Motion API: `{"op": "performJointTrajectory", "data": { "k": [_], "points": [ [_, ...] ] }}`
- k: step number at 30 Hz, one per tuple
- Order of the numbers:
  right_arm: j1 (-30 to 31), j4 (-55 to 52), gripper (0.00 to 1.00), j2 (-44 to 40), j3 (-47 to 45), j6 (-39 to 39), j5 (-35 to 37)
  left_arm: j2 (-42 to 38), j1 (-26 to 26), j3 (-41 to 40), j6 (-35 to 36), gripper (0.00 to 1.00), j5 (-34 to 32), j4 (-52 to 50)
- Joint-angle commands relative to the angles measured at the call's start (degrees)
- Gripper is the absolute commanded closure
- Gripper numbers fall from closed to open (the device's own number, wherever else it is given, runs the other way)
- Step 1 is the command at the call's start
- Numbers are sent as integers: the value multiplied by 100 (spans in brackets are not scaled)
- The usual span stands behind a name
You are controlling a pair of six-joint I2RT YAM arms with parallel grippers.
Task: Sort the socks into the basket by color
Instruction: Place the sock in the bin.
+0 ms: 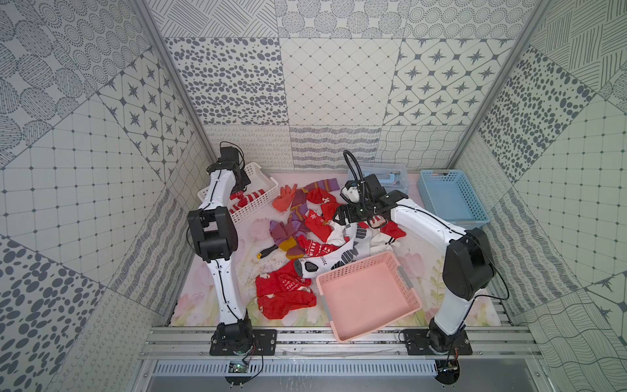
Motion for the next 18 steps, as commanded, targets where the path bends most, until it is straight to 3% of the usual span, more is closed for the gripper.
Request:
{"op": "performJointTrajectory", "data": {
  "k": [1,15,18],
  "points": [
    [6,-11,2,140,229,-92,-47,284,71,133,167,91,171,-150],
    [26,-11,2,198,304,13,-91,-38,71,-129,134,44,385,33],
    [37,9,2,168,301,47,-99,-305,71,-257,99,38,430,117]
  ]
}}
